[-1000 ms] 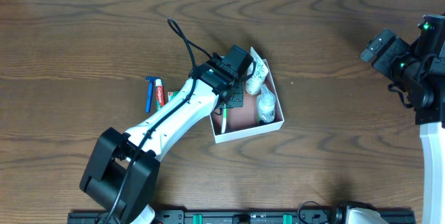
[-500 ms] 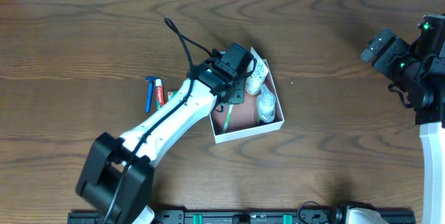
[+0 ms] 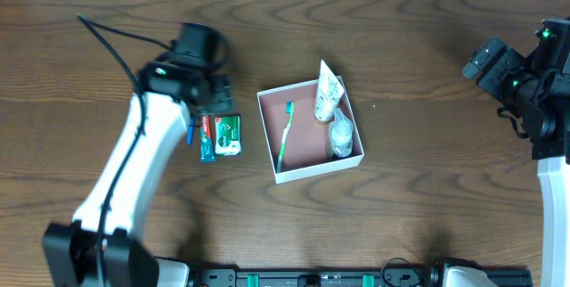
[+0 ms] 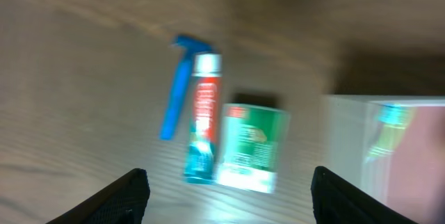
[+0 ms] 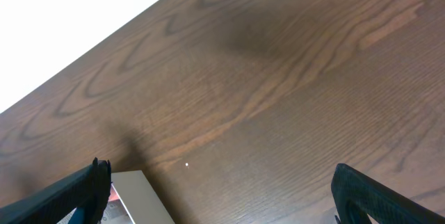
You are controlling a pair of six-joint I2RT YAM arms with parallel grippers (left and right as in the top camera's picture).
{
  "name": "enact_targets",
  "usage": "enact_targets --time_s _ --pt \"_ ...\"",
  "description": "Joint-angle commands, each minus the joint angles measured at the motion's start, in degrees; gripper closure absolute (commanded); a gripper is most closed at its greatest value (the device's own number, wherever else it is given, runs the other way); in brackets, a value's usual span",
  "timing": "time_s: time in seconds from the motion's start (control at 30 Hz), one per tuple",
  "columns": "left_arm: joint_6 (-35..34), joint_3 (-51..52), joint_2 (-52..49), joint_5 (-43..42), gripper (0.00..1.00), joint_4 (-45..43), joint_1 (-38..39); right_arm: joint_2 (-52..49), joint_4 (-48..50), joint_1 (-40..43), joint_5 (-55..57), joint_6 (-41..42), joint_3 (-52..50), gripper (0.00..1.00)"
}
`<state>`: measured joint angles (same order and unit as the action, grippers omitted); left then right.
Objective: Pack container
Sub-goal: 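Move the left gripper to the blue razor and grasp it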
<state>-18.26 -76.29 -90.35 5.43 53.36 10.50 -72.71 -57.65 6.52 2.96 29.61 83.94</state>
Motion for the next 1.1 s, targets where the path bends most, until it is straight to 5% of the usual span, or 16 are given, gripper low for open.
enact_targets --time_s 0.0,0.2,0.57,0.7,0.9,1.07 --pt "7.9 1.8 -5.3 -3.3 0.25 0.4 -5.8 0.0 0.0 0.3 0.0 0.8 0.6 0.01" --pt "15.1 1.8 -13.6 -3.6 0.26 -3.3 -12.2 0.0 0.0 0.3 0.0 0.8 0.6 0.01" --pt "23.2 1.8 -23.2 -5.7 0.33 -8.9 -13.0 0.0 0.0 0.3 0.0 0.8 0.6 0.01" --pt "23.1 1.8 -25.6 -5.7 0.43 -10.6 -13.0 0.0 0.0 0.3 0.0 0.8 0.6 0.01" --pt "22.8 1.8 -26.3 -5.9 0.77 -11.2 -13.0 0.0 0.0 0.3 0.0 0.8 0.6 0.01" --pt "18.6 0.7 -24.1 -5.9 0.94 -7.8 -12.9 0.0 0.0 0.3 0.0 0.8 0.6 0.01"
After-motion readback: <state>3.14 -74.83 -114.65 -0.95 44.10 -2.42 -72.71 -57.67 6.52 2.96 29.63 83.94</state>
